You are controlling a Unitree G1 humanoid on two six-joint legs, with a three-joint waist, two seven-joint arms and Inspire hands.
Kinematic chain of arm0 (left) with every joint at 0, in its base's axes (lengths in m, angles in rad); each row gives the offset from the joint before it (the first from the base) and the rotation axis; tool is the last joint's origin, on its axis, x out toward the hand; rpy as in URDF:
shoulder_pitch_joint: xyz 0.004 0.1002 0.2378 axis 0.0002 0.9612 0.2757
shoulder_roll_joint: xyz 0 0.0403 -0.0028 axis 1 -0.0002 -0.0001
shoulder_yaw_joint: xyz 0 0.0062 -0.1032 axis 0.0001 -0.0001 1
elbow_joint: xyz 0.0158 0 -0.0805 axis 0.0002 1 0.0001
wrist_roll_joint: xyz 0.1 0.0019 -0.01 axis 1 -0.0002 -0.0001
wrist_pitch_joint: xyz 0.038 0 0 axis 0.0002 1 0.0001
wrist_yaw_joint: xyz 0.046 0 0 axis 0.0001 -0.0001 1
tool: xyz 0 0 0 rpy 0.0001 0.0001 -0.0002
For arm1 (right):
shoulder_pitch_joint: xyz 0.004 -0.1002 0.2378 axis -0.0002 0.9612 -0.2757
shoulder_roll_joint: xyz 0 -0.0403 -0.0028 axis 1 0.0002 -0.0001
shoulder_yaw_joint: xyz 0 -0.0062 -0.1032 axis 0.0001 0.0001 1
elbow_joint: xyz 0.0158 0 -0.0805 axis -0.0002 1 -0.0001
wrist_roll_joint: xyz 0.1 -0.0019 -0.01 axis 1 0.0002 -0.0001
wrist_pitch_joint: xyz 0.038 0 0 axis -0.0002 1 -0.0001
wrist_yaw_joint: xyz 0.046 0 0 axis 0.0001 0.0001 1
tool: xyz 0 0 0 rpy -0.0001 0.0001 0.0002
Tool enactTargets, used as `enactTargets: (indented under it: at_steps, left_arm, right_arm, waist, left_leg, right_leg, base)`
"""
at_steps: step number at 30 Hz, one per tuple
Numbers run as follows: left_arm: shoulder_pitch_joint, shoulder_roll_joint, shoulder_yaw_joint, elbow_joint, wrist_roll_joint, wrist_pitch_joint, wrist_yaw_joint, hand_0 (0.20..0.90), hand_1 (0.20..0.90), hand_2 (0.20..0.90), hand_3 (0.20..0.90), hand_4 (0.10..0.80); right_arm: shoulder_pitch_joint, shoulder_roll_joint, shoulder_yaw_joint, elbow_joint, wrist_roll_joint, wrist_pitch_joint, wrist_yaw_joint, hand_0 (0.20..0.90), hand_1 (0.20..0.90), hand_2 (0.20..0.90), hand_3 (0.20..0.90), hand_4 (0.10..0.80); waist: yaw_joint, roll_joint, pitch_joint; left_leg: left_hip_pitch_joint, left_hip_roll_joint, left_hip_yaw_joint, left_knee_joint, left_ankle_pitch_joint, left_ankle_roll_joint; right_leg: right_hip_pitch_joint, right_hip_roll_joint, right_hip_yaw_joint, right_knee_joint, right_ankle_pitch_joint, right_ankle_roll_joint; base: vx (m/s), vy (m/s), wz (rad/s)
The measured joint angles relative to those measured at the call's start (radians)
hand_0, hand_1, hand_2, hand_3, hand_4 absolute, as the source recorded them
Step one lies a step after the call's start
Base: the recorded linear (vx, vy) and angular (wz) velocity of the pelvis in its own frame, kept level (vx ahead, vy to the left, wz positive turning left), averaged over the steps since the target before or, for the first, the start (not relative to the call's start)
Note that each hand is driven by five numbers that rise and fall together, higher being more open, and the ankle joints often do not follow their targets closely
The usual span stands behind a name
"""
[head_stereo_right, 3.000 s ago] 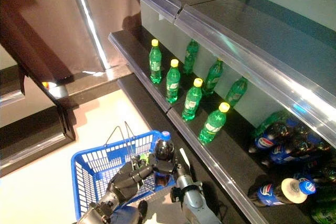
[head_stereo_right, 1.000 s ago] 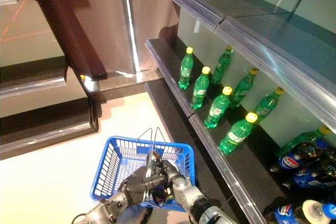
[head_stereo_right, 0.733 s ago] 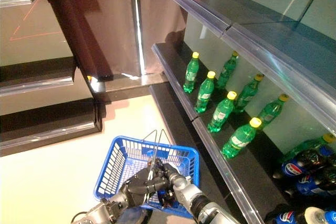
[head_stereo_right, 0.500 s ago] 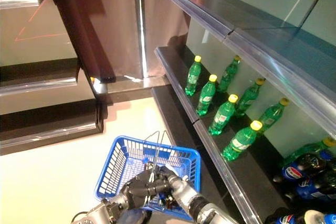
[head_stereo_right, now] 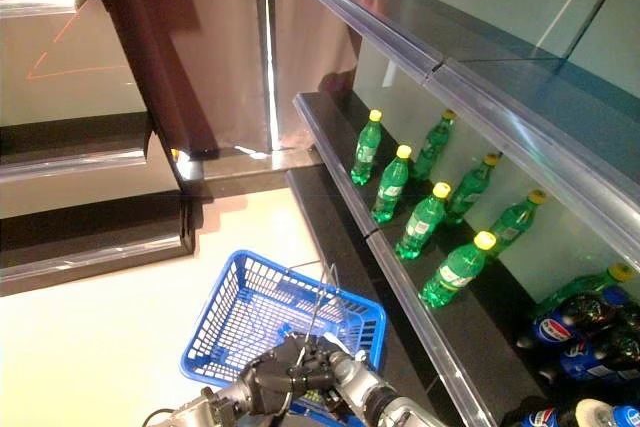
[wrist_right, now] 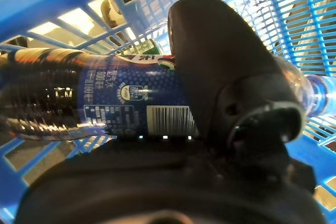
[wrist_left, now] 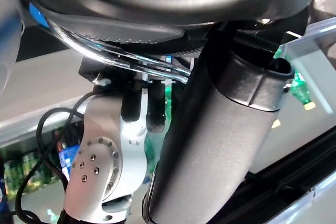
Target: Pick up the drink and place into the basket.
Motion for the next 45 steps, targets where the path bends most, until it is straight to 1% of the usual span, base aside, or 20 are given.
enactTargets:
  at_steps: [4,12,15,21,26,30,32,34,36,43,45]
  left_arm:
    - [-0.002,-0.003,0.004,0.000,0.000,0.003,0.002,0.300,0.300,0.300,0.200,0.100]
    - [0.003,-0.003,0.027,0.005,0.000,0.011,0.002,0.300,0.300,0.300,0.200,0.100]
    - [0.003,-0.002,0.041,0.005,0.000,0.025,0.003,0.300,0.300,0.300,0.200,0.100]
    - [0.008,0.007,0.061,-0.013,-0.003,0.036,0.007,0.300,0.300,0.300,0.200,0.100]
    - [0.014,0.008,0.087,-0.019,-0.009,0.048,0.007,0.300,0.300,0.300,0.200,0.100]
    - [0.020,0.011,0.119,-0.025,-0.025,0.042,0.007,0.300,0.300,0.300,0.200,0.100]
    - [0.027,0.017,0.132,-0.041,-0.055,0.036,0.007,0.300,0.300,0.300,0.200,0.100]
    - [0.040,0.041,0.144,-0.064,-0.084,0.029,0.007,0.300,0.300,0.300,0.200,0.100]
    - [0.067,0.052,0.157,-0.105,-0.099,0.026,0.007,0.300,0.300,0.300,0.200,0.100]
    - [0.087,0.056,0.153,-0.133,-0.123,0.016,0.007,0.300,0.300,0.300,0.200,0.100]
    - [0.094,0.056,0.153,-0.144,-0.126,0.003,0.006,0.300,0.300,0.300,0.200,0.100]
  right_arm:
    - [0.008,0.001,-0.001,0.009,0.004,-0.001,0.000,0.900,0.900,0.900,0.900,0.800]
    - [0.011,0.018,-0.018,0.018,0.036,-0.051,-0.008,0.900,0.900,0.900,0.900,0.800]
    - [0.021,0.022,-0.018,0.017,0.084,-0.092,-0.030,0.900,0.900,0.900,0.900,0.800]
    - [0.028,0.023,-0.018,-0.016,0.120,-0.136,-0.100,0.900,0.900,0.900,0.900,0.800]
    - [0.032,0.028,-0.018,-0.029,0.131,-0.182,-0.122,0.900,0.900,0.900,0.900,0.800]
    - [0.042,0.025,-0.019,-0.100,0.131,-0.240,-0.190,0.900,0.900,0.900,0.900,0.800]
    - [0.070,0.009,-0.019,-0.209,0.131,-0.241,-0.241,0.900,0.900,0.900,0.900,0.800]
    - [0.106,-0.005,-0.019,-0.324,0.128,-0.243,-0.278,0.900,0.900,0.900,0.900,0.800]
    - [0.131,-0.018,-0.019,-0.403,0.118,-0.243,-0.315,0.900,0.900,0.900,0.900,0.800]
    - [0.160,-0.053,-0.020,-0.494,0.074,-0.243,-0.349,0.900,0.900,0.900,0.900,0.800]
    - [0.161,-0.061,-0.020,-0.517,0.057,-0.244,-0.359,0.900,0.900,0.900,0.900,0.800]
  waist:
    - [0.018,0.000,0.000]
    - [0.020,-0.008,0.004]
    - [0.021,-0.011,0.005]
    - [0.022,-0.013,0.009]
    - [0.022,-0.020,0.016]
    - [0.020,-0.025,0.034]
    - [0.020,-0.026,0.044]
    - [0.018,-0.028,0.047]
    - [0.016,-0.028,0.049]
    - [0.007,-0.032,0.052]
    - [-0.003,-0.033,0.052]
  left_leg:
    - [0.002,0.000,-0.001,0.001,0.000,0.000]
    - [0.016,0.000,-0.004,0.003,-0.001,0.001]
    - [0.016,0.001,-0.004,0.005,-0.001,0.002]
    - [0.015,0.003,-0.004,0.007,-0.001,0.001]
    - [0.017,0.004,-0.004,0.007,-0.002,0.002]
    - [0.018,0.009,-0.004,0.014,-0.005,0.001]
    - [0.017,0.010,-0.003,0.015,-0.006,0.001]
    - [0.018,0.011,-0.001,0.015,-0.008,0.003]
    - [0.017,0.011,0.004,0.015,-0.011,0.007]
    - [0.016,0.015,0.013,0.015,-0.012,0.008]
    - [0.018,0.019,0.022,0.016,-0.012,0.008]
  right_leg:
    - [0.003,0.001,-0.001,0.000,0.000,0.000]
    - [0.023,0.002,-0.004,-0.005,0.000,0.000]
    - [0.024,0.003,-0.004,-0.005,0.000,0.000]
    - [0.025,0.005,-0.004,-0.008,0.001,-0.001]
    - [0.029,0.008,-0.006,-0.014,0.001,0.000]
    - [0.034,0.014,-0.006,-0.019,0.005,-0.002]
    - [0.033,0.015,-0.005,-0.019,0.006,-0.003]
    - [0.033,0.015,-0.003,-0.020,0.006,-0.003]
    - [0.030,0.014,0.002,-0.021,0.008,-0.002]
    - [0.020,0.014,0.009,-0.023,0.012,-0.002]
    - [0.016,0.016,0.020,-0.022,0.013,-0.001]
  base:
    - [0.000,0.000,0.00]
    - [0.006,0.000,0.01]
    - [0.000,0.000,0.00]
    - [0.000,0.000,0.00]
    - [0.000,0.000,0.00]
    - [0.000,0.000,0.00]
    - [-0.040,-0.018,-0.01]
    - [-0.040,-0.021,-0.04]
    - [-0.039,-0.025,-0.06]
    - [-0.034,-0.041,-0.04]
    - [-0.064,-0.054,-0.15]
